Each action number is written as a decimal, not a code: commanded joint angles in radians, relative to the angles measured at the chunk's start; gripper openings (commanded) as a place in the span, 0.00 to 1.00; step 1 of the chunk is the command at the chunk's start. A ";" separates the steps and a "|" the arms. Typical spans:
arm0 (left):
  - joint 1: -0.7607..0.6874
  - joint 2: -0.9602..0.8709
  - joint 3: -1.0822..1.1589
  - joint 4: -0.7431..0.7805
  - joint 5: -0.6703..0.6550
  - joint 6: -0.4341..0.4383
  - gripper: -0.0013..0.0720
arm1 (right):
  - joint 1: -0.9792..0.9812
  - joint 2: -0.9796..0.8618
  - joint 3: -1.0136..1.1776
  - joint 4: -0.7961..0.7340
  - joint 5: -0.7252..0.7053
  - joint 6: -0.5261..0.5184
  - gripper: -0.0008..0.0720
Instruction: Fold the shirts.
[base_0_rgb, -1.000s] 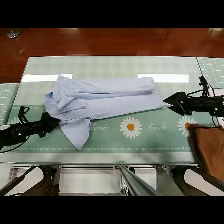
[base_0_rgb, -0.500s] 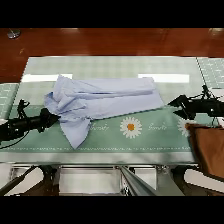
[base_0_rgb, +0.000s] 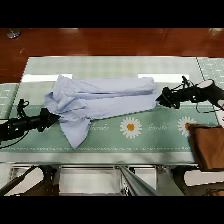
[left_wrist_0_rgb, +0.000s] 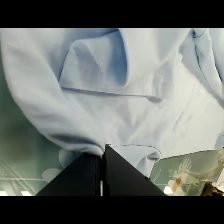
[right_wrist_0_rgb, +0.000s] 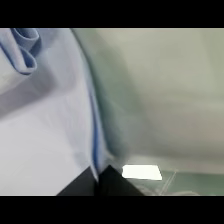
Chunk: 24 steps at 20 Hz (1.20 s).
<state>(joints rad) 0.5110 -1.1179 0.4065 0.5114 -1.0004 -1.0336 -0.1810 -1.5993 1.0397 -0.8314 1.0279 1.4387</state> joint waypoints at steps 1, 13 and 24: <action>0.001 0.005 0.038 -0.022 -0.040 0.001 0.04 | 0.060 -0.030 0.108 -0.003 0.042 -0.018 0.05; 0.026 0.208 1.109 -0.209 -0.100 -0.066 0.04 | 0.059 0.438 0.928 -0.179 0.185 0.008 0.05; -0.009 0.546 1.529 0.627 -0.150 -0.328 0.04 | 0.059 0.976 0.929 -0.488 0.415 0.083 0.05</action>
<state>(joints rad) 0.5648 -0.6628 1.8900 0.8604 -1.1336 -1.2922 -0.1223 -0.7193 1.9640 -1.2541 1.3514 1.4918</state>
